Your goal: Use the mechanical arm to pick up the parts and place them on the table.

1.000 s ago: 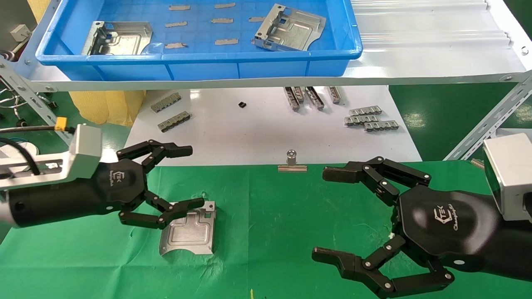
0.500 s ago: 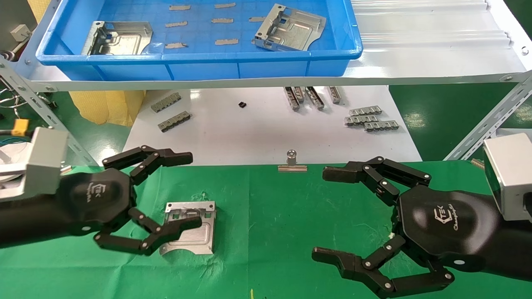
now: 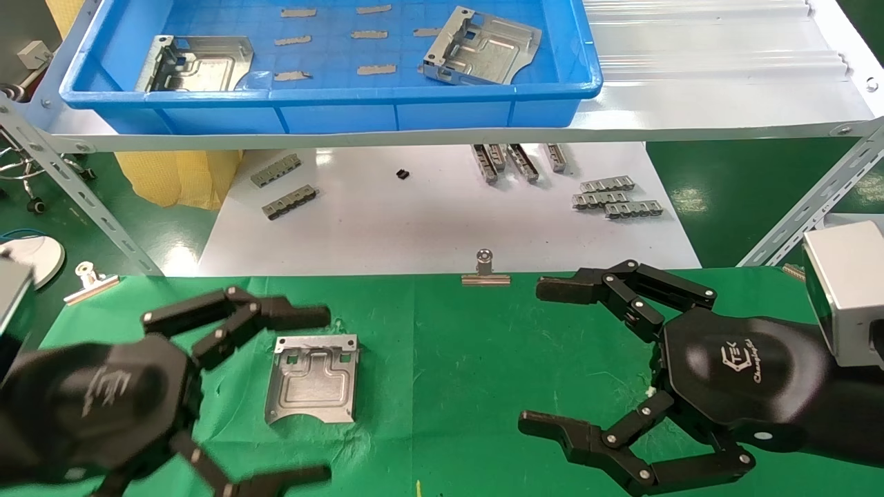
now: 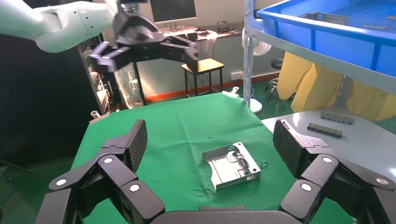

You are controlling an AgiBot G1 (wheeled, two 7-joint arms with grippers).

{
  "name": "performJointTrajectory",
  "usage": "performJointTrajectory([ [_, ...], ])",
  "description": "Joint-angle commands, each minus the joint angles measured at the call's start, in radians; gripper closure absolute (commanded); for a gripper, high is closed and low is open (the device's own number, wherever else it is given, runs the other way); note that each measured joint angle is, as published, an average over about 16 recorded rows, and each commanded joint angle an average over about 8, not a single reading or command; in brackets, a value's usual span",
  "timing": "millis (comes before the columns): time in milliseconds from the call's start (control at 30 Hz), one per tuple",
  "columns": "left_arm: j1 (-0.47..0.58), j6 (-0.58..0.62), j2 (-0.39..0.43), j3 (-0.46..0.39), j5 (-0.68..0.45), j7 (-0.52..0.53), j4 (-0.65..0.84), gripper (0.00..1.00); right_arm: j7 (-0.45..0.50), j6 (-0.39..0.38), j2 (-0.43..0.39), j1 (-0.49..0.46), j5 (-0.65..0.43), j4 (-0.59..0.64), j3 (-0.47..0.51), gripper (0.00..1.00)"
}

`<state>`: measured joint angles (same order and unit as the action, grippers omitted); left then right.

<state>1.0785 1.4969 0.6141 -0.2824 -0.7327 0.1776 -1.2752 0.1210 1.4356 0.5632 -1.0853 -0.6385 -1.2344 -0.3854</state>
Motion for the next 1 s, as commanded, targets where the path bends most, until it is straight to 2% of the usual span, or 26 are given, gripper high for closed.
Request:
performJointTrajectory([
  [33, -0.017, -0.002, -0.011, 0.012, 0.012, 0.019, -0.036, 0.00, 0.000, 0.000, 0.000, 0.000, 0.000, 0.000, 0.000, 0.00],
  [1000, -0.007, -0.002, -0.005, 0.005, 0.004, 0.011, -0.014, 0.00, 0.000, 0.000, 0.000, 0.000, 0.000, 0.000, 0.000, 0.00],
])
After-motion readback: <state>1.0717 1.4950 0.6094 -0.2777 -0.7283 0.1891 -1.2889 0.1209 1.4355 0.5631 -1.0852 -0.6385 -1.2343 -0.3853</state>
